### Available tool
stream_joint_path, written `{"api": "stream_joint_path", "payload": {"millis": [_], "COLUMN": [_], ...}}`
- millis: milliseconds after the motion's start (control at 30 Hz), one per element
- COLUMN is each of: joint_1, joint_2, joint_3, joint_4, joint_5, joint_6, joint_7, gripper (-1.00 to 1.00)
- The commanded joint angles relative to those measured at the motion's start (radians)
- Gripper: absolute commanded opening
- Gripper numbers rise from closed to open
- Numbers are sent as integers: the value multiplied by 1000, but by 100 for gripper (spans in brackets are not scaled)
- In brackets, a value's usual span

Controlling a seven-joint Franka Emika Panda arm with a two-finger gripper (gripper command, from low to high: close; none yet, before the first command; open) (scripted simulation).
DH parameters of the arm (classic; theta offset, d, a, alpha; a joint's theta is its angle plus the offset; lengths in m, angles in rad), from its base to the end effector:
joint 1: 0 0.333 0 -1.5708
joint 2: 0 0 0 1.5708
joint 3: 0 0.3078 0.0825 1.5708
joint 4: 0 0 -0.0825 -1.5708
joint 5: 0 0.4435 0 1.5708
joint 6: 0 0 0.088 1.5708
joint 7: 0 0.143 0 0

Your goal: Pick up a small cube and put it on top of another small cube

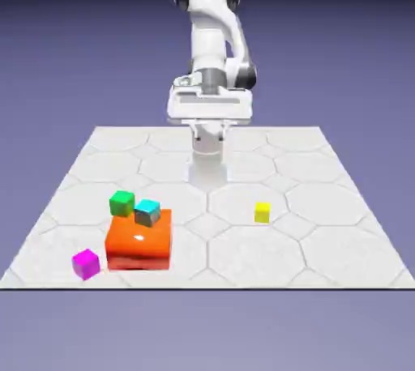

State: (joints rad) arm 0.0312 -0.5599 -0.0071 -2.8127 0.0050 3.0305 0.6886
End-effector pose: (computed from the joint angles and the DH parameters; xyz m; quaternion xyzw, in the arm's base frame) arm 0.4656 0.0112 0.3819 -0.8740 0.3041 -0.3542 0.1352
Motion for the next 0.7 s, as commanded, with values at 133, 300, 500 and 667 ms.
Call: {"api": "stream_joint_path", "payload": {"millis": [133,300,500,667], "joint_1": [79,159,254,334], "joint_2": [42,84,134,176], "joint_3": [-29,-59,-94,-124], "joint_4": [-11,-22,-35,-46], "joint_5": [21,41,66,87], "joint_6": [-27,-54,-86,-113], "joint_7": [-218,-435,-696,-913], "gripper": [0,0,0,0]}}
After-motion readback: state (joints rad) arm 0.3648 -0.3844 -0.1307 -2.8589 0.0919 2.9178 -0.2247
